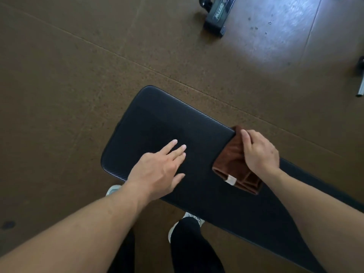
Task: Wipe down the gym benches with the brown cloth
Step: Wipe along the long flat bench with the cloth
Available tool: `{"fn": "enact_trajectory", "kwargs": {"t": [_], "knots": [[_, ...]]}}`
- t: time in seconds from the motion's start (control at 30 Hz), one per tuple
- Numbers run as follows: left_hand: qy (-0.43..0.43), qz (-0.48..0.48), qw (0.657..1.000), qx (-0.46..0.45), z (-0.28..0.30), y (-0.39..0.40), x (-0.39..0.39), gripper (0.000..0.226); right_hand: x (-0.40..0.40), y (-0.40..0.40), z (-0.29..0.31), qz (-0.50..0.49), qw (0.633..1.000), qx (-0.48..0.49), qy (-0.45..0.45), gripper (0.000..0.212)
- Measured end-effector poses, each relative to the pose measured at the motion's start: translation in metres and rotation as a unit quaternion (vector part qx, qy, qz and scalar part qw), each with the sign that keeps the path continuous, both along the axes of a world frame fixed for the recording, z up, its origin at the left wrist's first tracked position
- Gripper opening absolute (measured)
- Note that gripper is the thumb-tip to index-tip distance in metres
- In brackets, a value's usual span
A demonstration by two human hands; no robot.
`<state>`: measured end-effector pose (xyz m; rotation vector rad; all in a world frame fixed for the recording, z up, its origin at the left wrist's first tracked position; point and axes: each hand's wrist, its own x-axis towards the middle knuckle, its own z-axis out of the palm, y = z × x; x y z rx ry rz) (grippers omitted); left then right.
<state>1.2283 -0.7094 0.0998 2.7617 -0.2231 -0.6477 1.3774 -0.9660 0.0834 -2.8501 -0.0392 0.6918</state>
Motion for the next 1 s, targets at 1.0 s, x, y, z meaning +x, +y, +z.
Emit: {"fn": "enact_trajectory", "kwargs": {"t": [1.0], "knots": [[-0.029, 0.331, 0.935, -0.12, -0.011, 0.17, -0.028, 0.05, -0.159, 0.235, -0.036, 0.215, 0.971, 0.042, -0.093, 0.067]]}}
